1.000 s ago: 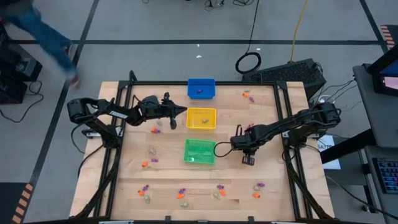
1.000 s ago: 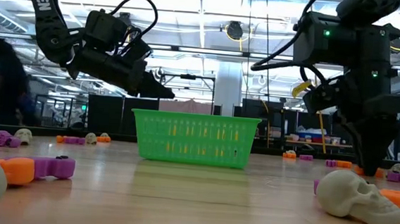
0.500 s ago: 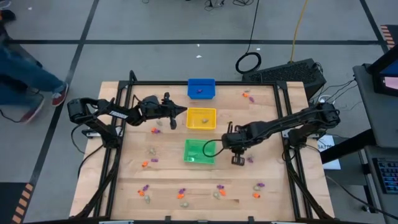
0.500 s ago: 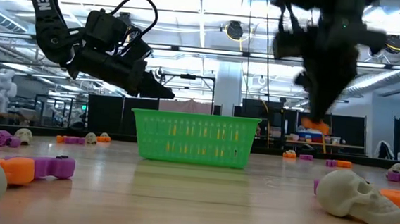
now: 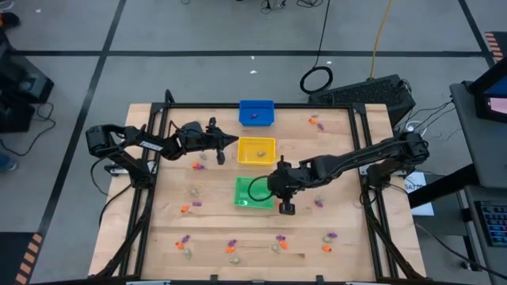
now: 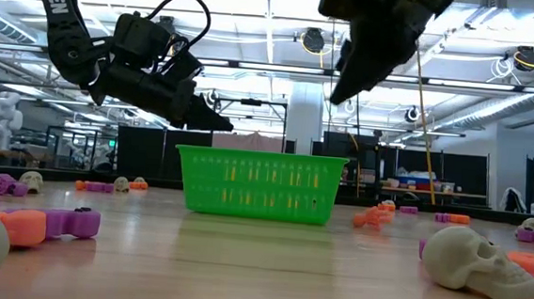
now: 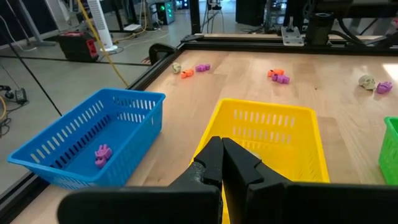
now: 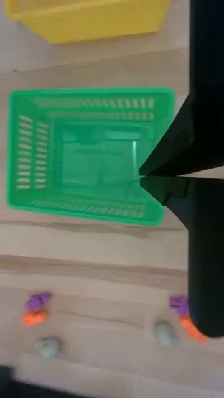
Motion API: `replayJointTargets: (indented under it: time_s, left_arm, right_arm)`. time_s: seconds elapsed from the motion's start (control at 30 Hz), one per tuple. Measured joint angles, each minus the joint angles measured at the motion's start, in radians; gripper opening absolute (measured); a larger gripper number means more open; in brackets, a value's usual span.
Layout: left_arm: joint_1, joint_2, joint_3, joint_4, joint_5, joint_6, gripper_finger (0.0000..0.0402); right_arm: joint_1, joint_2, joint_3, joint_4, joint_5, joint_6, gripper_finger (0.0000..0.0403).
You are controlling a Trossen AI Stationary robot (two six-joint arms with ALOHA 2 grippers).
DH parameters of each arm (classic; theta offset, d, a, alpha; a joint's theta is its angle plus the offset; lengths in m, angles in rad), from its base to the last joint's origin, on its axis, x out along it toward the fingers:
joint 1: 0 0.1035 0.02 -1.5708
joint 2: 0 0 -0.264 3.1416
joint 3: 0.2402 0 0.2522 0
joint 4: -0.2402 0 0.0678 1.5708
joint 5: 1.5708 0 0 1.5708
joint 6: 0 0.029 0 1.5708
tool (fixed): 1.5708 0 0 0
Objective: Sort Halloween decoration
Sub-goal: Put the orange skeleton toy into the green bin
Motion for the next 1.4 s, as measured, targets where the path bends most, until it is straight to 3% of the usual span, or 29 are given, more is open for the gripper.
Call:
replayJointTargets:
  time_s: [0.2, 0.33, 0.57, 0.73, 0.93, 1.17, 1.4]
  left_arm:
    - [0.000, 0.000, 0.000, 0.000, 0.000, -0.001, 0.0002]
    - [0.000, 0.000, 0.000, 0.000, 0.000, 0.000, 0.0002]
    - [0.000, 0.000, 0.000, -0.002, 0.000, -0.001, 0.0002]
    - [0.000, 0.000, 0.000, -0.003, 0.000, -0.002, 0.0002]
    - [0.000, 0.000, 0.000, -0.003, 0.000, -0.002, 0.0002]
    - [0.000, 0.000, 0.000, -0.004, 0.000, -0.002, 0.0002]
    - [0.000, 0.000, 0.000, -0.013, 0.000, -0.001, 0.0002]
  right_arm:
    - [0.019, 0.013, 0.000, -0.117, -0.021, 0.106, 0.0006]
    - [0.053, 0.013, -0.007, -0.193, -0.019, 0.182, 0.0031]
    - [0.060, 0.013, -0.133, -0.048, -0.013, 0.285, 0.0100]
    - [0.049, 0.013, -0.216, 0.080, 0.047, 0.311, 0.0135]
    - [0.023, 0.023, -0.277, 0.180, 0.082, 0.317, 0.0141]
    - [0.020, 0.119, -0.282, 0.257, 0.004, 0.324, 0.0141]
    - [0.014, 0.165, -0.278, 0.252, 0.011, 0.327, 0.0141]
